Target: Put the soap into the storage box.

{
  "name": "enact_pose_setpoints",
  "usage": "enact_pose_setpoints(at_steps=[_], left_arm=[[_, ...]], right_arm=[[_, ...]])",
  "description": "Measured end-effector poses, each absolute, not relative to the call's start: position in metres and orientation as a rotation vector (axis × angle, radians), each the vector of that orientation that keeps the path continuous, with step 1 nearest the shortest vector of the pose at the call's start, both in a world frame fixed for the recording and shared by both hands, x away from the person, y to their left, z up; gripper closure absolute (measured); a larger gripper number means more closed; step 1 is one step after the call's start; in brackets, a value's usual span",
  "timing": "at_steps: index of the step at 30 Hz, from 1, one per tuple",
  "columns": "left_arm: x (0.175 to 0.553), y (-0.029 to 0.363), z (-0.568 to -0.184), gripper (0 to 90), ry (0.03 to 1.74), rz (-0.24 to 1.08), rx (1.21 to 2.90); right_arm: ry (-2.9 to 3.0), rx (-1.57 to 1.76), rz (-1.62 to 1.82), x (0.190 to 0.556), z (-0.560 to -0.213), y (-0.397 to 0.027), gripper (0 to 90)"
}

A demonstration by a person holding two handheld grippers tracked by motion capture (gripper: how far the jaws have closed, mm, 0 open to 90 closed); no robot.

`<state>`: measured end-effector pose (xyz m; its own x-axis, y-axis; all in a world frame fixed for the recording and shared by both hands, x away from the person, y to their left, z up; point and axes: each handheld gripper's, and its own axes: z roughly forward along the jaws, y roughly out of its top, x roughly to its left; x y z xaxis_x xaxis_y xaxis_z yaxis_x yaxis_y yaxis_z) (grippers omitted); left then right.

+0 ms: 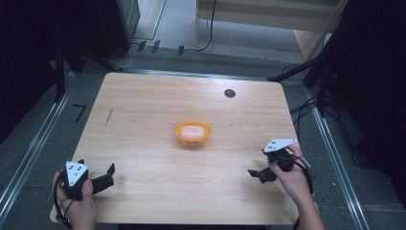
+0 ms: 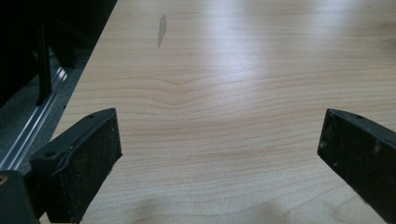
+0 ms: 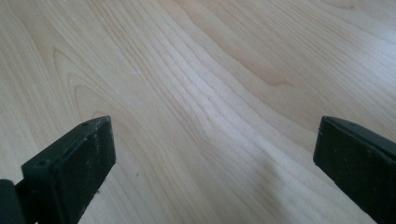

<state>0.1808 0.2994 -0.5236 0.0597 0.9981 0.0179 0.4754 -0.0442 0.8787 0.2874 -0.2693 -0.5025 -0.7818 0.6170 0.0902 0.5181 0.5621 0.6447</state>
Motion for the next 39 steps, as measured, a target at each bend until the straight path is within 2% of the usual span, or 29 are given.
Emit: enact_pose_setpoints(at_steps=[22, 39], left_arm=[[0.181, 0.299, -0.524, 0.0, 1.504, 0.918, 1.62], [0.181, 0.297, -0.524, 0.0, 1.506, 0.928, 1.632]], right_arm=[[2.496, 1.103, 1.105, 0.247, -0.525, -0.317, 0.0], [2.382, 1.228, 1.178, 0.201, -0.54, -0.365, 0.0]])
